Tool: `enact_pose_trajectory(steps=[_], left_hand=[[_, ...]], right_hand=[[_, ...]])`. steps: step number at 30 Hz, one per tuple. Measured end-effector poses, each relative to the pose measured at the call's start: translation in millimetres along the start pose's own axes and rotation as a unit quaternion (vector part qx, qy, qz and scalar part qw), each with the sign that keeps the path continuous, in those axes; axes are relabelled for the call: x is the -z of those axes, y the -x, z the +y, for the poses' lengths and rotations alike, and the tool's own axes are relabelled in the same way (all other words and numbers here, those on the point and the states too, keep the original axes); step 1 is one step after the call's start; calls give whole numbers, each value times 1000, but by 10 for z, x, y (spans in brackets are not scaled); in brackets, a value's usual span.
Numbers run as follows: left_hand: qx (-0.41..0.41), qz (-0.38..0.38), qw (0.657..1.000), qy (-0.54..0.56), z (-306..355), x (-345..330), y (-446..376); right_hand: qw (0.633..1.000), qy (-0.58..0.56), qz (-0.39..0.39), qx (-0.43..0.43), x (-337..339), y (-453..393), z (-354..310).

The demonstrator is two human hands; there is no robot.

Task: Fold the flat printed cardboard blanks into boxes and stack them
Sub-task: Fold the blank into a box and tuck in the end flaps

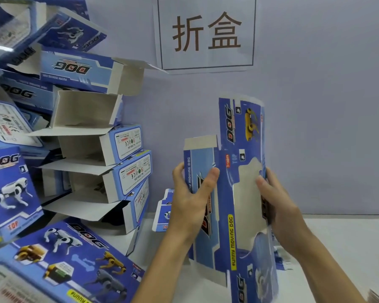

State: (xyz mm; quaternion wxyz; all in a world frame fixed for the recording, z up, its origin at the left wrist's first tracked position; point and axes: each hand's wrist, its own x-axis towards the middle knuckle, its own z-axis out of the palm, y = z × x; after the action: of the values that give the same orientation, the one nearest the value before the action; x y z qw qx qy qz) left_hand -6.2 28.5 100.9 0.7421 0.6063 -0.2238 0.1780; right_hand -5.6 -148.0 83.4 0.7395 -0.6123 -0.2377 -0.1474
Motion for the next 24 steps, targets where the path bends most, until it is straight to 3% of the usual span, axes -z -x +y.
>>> enact_pose_trajectory(steps=[3, 6, 8, 12, 14, 16, 18, 22, 24], left_hand=[[18, -49, 998, 18, -18, -81, 34], [97, -102, 990, 31, -29, -145, 89], [157, -116, 978, 72, -36, -155, 95], [178, -110, 972, 110, -40, -44, 55], [212, -129, 965, 84, -13, -18, 82], [221, -139, 963, 72, -9, -12, 108], [208, -120, 968, 73, 14, -12, 104], [177, -64, 978, 86, 66, -36, 34], [161, -32, 982, 90, 104, -64, 9]], right_hand=[[999, 47, -2, -8, -108, -44, -26], [999, 15, -45, 21, -9, -47, 38], [995, 69, -70, -10, -21, -31, 114], [998, 4, 15, -66, -158, 43, -94], [998, 53, 1, -42, -50, 32, -82], [999, -13, 31, -21, -54, 104, -39], [996, -25, 75, -49, -116, 33, 42], [995, -19, 89, -50, -134, 14, 5], [989, 53, 140, -13, -122, -53, -47]])
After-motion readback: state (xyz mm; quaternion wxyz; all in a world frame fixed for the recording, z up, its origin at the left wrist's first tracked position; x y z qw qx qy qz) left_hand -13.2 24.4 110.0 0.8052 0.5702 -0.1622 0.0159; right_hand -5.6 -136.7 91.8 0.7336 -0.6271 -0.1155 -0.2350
